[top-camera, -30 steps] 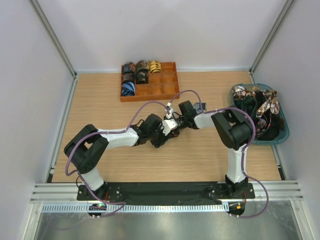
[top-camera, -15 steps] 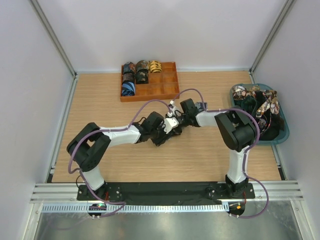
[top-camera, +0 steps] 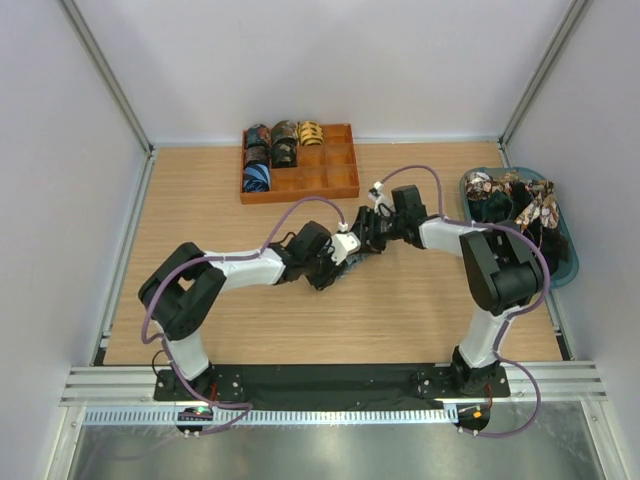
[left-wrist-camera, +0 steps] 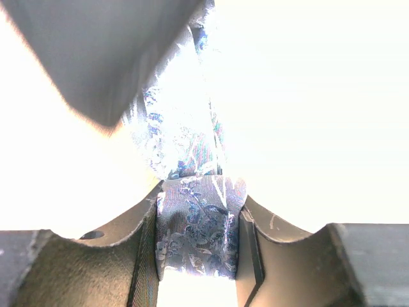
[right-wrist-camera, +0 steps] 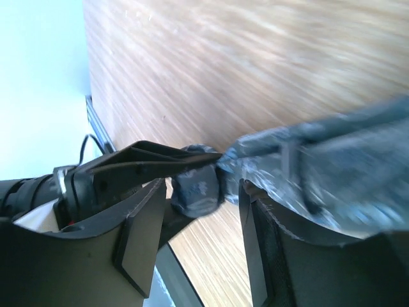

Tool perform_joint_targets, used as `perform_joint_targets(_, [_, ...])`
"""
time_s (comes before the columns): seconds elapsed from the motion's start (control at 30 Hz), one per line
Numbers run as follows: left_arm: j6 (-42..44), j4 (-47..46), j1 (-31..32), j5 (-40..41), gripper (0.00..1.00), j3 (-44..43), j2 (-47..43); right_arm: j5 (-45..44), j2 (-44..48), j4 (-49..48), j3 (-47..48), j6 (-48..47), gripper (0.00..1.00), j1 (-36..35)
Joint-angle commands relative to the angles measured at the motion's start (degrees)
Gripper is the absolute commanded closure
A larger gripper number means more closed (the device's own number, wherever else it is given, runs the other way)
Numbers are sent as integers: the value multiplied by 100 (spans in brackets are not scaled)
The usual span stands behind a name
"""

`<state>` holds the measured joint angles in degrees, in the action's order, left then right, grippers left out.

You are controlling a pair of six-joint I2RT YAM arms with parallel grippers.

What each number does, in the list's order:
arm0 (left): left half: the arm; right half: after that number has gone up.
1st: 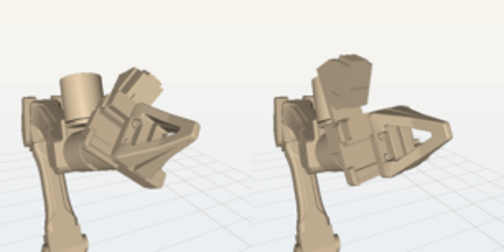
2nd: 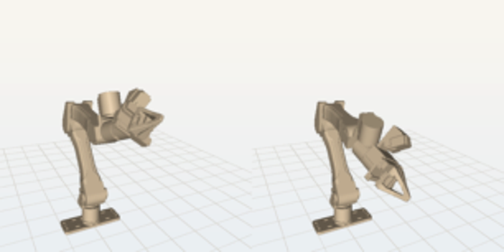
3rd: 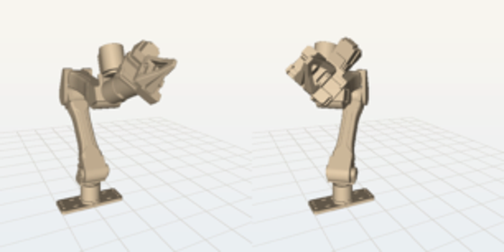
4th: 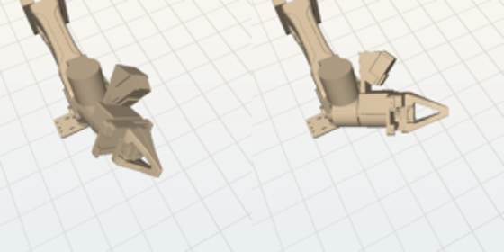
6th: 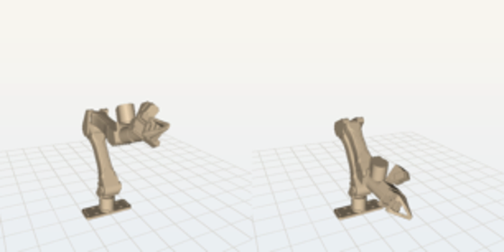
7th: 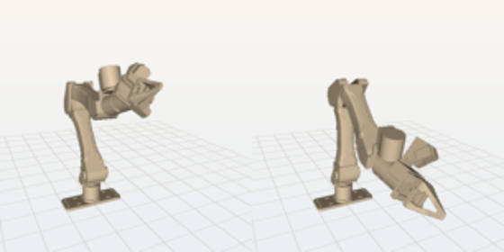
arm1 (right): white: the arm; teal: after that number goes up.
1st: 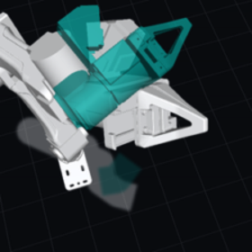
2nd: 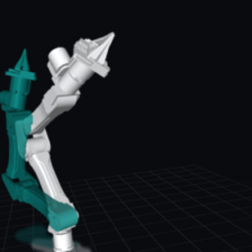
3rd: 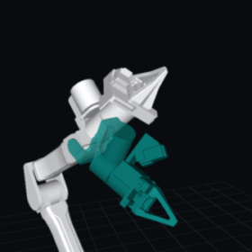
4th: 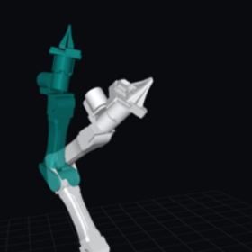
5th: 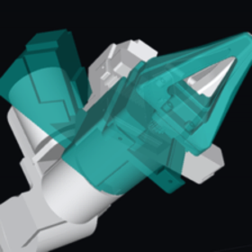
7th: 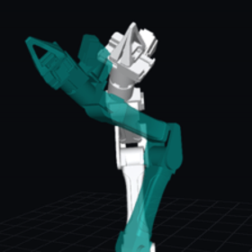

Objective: Roll the ties
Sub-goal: Roll the tie

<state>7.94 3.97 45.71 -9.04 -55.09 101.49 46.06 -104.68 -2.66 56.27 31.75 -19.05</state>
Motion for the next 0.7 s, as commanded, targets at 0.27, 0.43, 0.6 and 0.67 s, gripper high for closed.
perform_joint_targets(0.27, [-170, 711, 17, -37, 85, -151, 354, -1231, 1467, 634, -494, -159, 46, 771])
perform_joint_targets(0.43, [-355, 1017, 25, 121, 85, -457, 617, -2775, 2600, 1582, -547, -968, 48, 306])
perform_joint_targets(0.6, [-513, 1536, 17, 174, 85, -845, 995, -4304, 3691, 2058, -889, -1188, 51, -642])
perform_joint_targets(0.67, [-531, 1633, 8, 174, 85, -968, 1135, -5035, 4043, 2111, -1021, -1232, 52, -1038])
